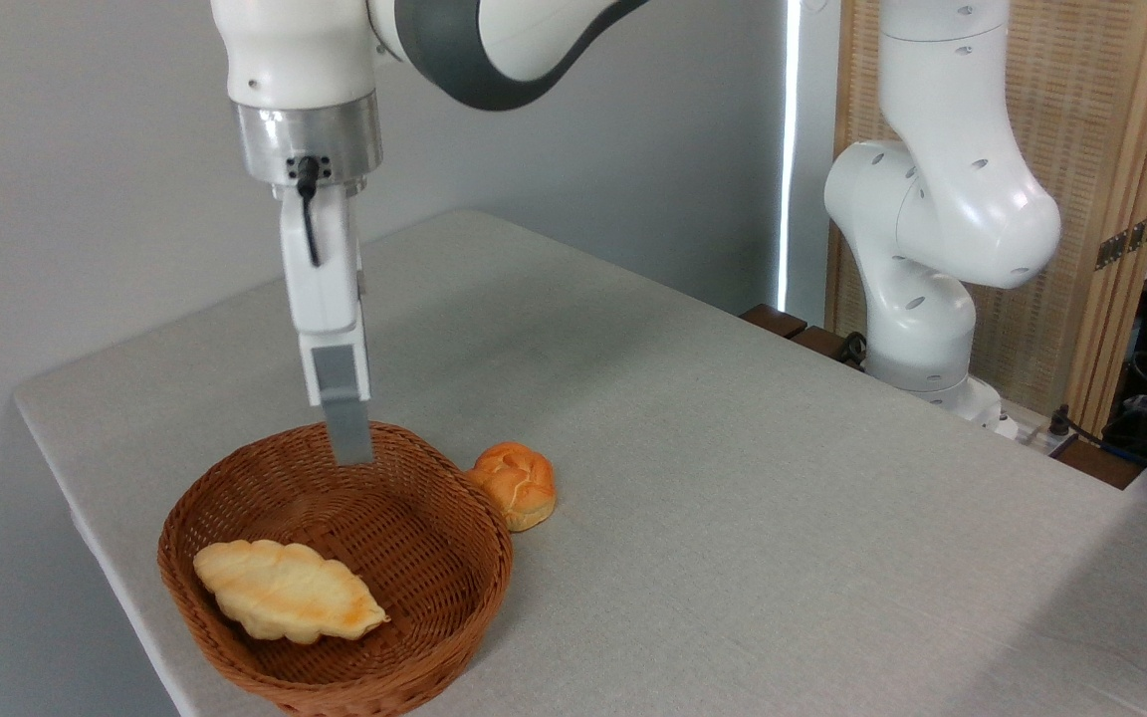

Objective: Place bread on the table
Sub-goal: 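Lower the open gripper into the basket over the long bread roll, then close the gripper on the middle of the long bread roll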

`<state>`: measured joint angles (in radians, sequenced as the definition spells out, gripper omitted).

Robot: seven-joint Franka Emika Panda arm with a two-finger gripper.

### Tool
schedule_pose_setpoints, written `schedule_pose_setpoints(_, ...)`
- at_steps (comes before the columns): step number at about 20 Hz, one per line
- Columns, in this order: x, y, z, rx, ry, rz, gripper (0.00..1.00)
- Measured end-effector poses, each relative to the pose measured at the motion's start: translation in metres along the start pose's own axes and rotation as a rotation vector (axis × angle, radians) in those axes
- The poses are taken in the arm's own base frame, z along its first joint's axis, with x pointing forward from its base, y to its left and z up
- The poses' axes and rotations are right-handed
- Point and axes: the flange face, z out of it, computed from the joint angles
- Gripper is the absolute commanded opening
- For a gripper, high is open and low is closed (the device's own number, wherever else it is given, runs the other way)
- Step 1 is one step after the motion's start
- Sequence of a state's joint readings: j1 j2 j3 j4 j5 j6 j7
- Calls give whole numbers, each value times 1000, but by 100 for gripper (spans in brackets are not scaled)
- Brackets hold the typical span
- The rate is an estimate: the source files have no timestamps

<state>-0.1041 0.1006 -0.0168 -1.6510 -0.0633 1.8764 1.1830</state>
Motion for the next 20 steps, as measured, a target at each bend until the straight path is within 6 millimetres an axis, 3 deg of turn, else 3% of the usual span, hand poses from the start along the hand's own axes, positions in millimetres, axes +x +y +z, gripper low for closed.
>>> schedule_pose_setpoints(3, 1, -11, 19, 33, 11, 101, 100)
schedule_pose_setpoints(9, 3, -27, 77, 60, 17, 130, 100)
schedule_pose_setpoints(14, 4, -36, 100, 96, 25, 162, 100)
schedule_pose_setpoints(20, 5, -39, 141, 120, -20, 244, 100)
